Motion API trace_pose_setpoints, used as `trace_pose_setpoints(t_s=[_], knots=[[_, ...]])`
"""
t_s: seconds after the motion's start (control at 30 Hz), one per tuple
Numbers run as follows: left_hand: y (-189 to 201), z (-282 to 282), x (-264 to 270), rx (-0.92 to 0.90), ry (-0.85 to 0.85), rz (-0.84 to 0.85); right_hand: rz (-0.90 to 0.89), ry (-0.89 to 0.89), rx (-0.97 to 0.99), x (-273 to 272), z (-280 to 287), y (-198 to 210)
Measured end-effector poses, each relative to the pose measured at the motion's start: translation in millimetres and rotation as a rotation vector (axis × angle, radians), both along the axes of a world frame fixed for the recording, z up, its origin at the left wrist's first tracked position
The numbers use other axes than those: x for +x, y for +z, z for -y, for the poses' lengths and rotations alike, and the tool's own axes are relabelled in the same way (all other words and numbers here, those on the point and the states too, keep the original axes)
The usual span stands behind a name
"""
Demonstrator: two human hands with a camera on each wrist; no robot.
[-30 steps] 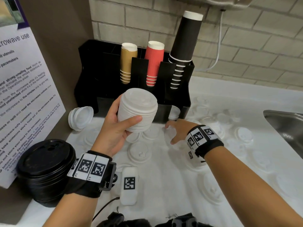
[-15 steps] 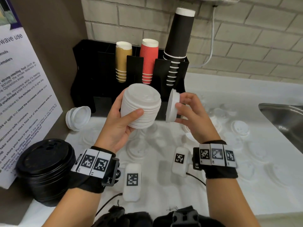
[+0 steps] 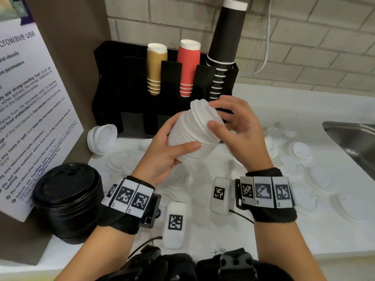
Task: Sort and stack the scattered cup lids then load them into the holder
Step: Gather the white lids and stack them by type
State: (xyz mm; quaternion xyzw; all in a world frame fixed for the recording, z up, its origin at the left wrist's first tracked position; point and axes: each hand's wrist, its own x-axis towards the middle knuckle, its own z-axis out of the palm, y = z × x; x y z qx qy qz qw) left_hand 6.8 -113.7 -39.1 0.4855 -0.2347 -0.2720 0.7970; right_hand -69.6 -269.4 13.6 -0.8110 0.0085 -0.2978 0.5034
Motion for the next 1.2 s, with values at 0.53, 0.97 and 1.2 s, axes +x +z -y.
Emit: trace_pose_setpoints(t_s=[0.53, 0.97, 1.2], knots=[[-10, -16, -1, 0.007, -0.1, -0.017, -0.102, -0.037, -0.189, -12, -27, -7], [-17, -20, 5, -0.104, 0.021, -0.06, -0.891, -0.479, -0.09, -39, 35, -46], [-18, -14, 8, -0.098, -0.018, -0.027, -1.216, -0.47, -0.347, -29, 25, -77]])
